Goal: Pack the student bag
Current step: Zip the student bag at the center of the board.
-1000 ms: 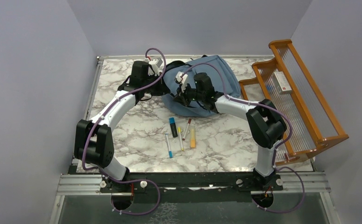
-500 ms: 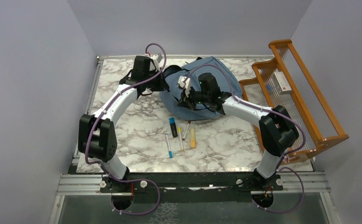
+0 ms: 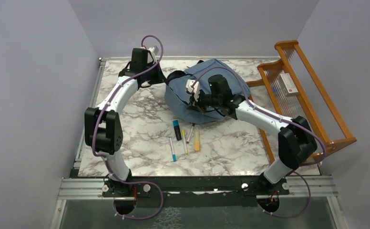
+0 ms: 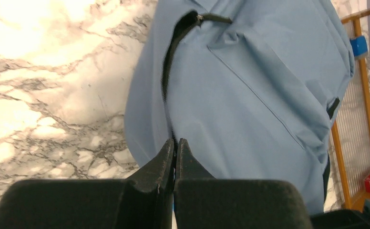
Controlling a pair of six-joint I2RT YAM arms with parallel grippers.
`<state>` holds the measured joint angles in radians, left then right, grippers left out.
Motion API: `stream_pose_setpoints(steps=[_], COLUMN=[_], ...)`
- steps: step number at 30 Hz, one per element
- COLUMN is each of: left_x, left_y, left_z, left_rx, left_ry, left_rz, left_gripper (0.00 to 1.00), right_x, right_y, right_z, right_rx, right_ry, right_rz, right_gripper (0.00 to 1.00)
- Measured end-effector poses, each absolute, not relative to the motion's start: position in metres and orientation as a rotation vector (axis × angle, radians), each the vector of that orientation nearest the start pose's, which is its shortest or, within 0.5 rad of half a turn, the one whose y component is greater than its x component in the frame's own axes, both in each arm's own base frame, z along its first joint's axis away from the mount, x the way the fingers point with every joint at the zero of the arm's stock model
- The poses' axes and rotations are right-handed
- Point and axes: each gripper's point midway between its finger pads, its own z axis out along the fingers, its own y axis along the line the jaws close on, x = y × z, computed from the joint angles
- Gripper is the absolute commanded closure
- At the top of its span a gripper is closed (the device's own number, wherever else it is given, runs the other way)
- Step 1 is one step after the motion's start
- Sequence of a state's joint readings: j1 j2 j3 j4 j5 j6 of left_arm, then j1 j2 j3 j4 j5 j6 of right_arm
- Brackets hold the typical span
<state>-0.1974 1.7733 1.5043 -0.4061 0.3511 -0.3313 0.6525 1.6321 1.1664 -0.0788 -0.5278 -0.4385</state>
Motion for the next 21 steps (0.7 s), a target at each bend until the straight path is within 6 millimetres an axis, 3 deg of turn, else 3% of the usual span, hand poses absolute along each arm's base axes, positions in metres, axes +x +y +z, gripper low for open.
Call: stream_pose_setpoints(steps=[8,13,14,18,21], left_x=[0.499,0.51,0.512,0.507,0.511], left_y=[-0.155,-0.163,-0.165,-0.174,-0.175], left_z=[0.2,0.196,0.195,0.194,0.196], left_rx=[0.028,0.053,0.061,0.093,0.122], left_ry=[2.231,2.233,2.234,2.239,2.198], left_rz=[-0.651,-0.684,-0.7,-0.767,-0.769], left_gripper=[1.0,1.0,1.0,1.0,1.0], right_x=[0.311,0.309,0.308,0.301,0.29], right_y=[0.326,0.323,0.321,0.311,0.304], right_z=[0.17,0.171,0.171,0.171,0.172], right_rx=[-1.364,-1.361,-1.358,-1.327,-1.274], right_ry=[1.649,1.658,1.66,1.678,1.734], right_rz=[0.67,0.662,0.657,0.636,0.664], right_gripper=[0.99,0.99,0.97,0.65,0.48])
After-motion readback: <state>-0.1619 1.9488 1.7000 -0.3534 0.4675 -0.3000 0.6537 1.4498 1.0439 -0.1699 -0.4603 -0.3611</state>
